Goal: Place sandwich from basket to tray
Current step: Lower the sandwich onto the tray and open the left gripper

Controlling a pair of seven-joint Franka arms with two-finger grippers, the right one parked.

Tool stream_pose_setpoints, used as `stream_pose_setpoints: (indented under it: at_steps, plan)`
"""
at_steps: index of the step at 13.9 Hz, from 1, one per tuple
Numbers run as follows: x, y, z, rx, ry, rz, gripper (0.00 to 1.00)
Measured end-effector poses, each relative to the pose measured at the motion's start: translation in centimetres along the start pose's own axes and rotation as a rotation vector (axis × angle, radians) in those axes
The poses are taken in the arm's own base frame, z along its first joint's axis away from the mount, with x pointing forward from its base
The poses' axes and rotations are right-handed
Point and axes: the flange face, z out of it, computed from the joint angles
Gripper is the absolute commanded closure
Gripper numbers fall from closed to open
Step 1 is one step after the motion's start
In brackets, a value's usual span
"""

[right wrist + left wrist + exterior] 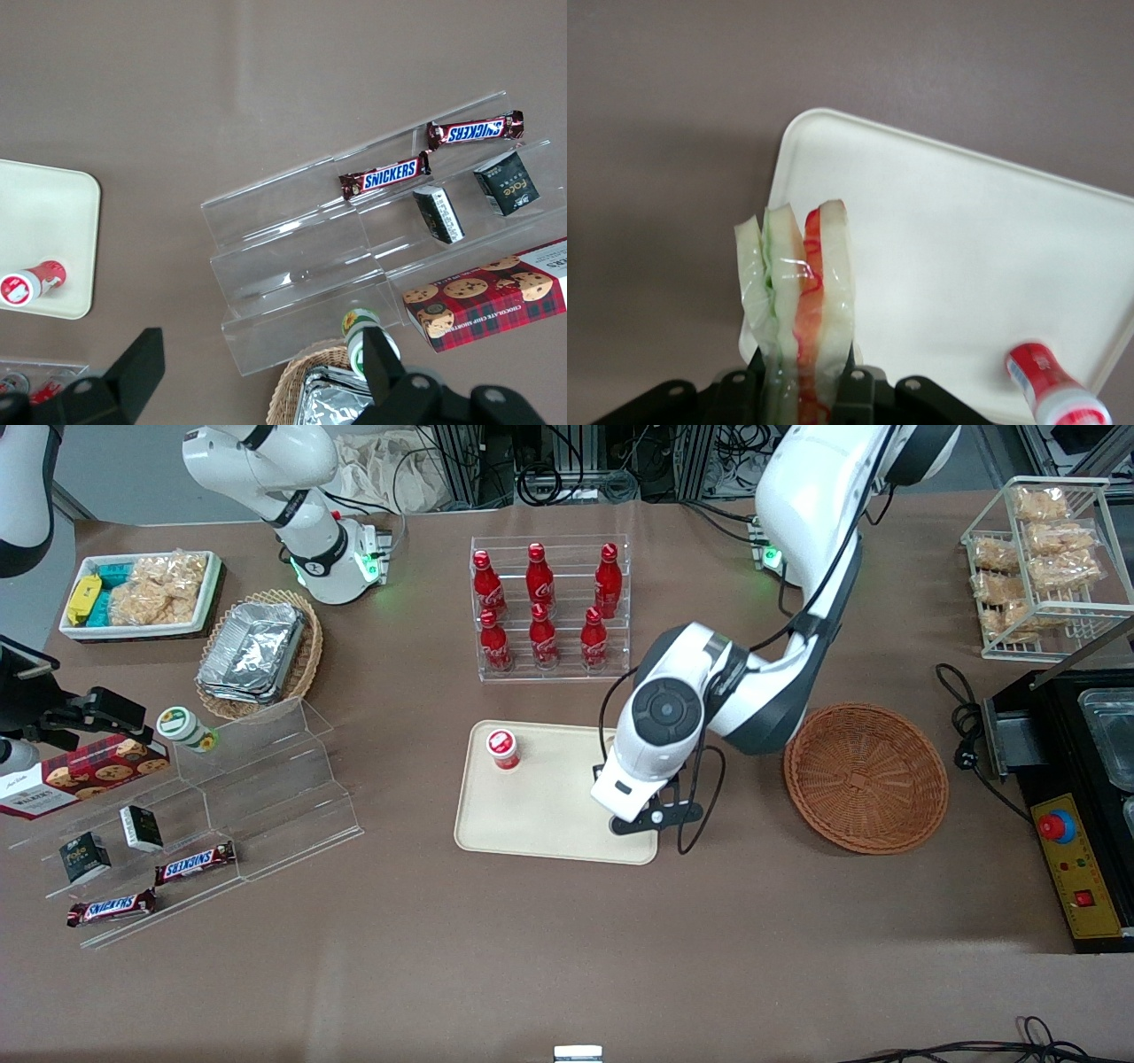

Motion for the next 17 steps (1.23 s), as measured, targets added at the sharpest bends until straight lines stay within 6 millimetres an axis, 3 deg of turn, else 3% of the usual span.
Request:
stream_pose_setpoints:
  at_steps: [4, 7, 10, 11, 12, 17]
  plan:
    - [1.2, 0.3, 6.1, -0.001, -0.003, -0.010, 0.70]
    - [1.6, 0.2, 9.4, 0.005, -0.011, -0.014, 0.69]
    - [1.8, 0.1, 11.3, -0.003, -0.019, -0.026, 0.48]
    - [1.9, 0.1, 11.7, -0.004, -0.022, -0.029, 0.17]
    - [2.0, 0.0, 11.8, -0.004, -0.023, -0.032, 0.07]
    - [2.7, 0.3, 10.4, -0.045, -0.008, -0.058, 0.00]
